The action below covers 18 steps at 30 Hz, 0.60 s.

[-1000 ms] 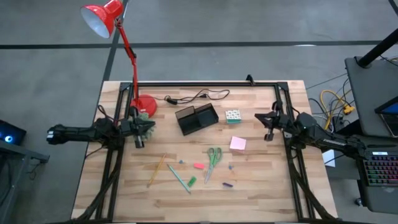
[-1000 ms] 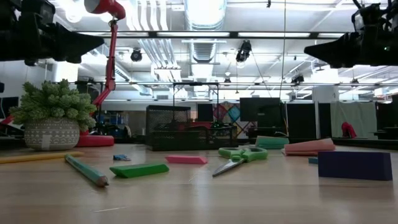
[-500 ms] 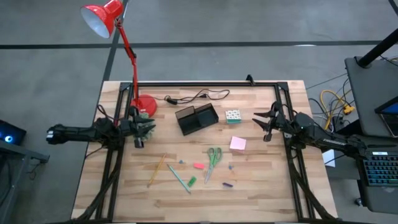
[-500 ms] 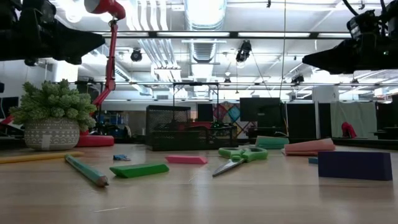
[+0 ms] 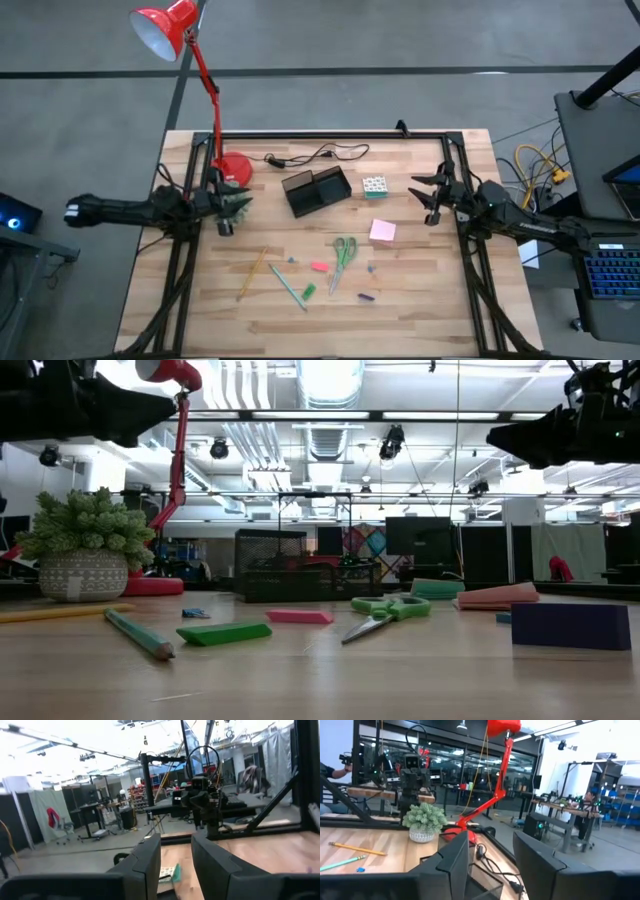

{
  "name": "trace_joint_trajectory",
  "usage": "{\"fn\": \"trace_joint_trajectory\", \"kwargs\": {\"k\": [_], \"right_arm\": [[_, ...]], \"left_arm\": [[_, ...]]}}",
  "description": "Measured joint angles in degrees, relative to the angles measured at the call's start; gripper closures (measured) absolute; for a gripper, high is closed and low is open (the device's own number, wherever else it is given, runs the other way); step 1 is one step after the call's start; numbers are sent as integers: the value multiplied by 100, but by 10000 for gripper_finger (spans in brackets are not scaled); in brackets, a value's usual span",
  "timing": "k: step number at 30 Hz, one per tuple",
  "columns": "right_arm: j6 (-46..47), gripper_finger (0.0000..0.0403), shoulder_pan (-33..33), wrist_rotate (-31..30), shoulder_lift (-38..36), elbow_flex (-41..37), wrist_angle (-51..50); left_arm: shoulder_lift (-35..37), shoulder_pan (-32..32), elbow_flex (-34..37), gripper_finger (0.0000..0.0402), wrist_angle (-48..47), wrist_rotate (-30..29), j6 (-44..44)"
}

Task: Pick and place office supplies into organizer
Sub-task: Put the blue sticky note into the black desk organizer

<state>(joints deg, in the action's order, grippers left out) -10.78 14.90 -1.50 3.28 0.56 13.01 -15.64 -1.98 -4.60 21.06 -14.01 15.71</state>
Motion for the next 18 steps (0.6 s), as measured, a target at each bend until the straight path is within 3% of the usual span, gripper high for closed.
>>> {"fn": "trace_joint_trajectory", "kwargs": {"k": [10,18], "right_arm": [[151,243,0,2,821,319,192],[-14,246,0,6,2654,1416,52]], "left_arm": [[-814,0,-12,306,1595,3,711],[-1117,0,-15,306,1879,3,763]]}}
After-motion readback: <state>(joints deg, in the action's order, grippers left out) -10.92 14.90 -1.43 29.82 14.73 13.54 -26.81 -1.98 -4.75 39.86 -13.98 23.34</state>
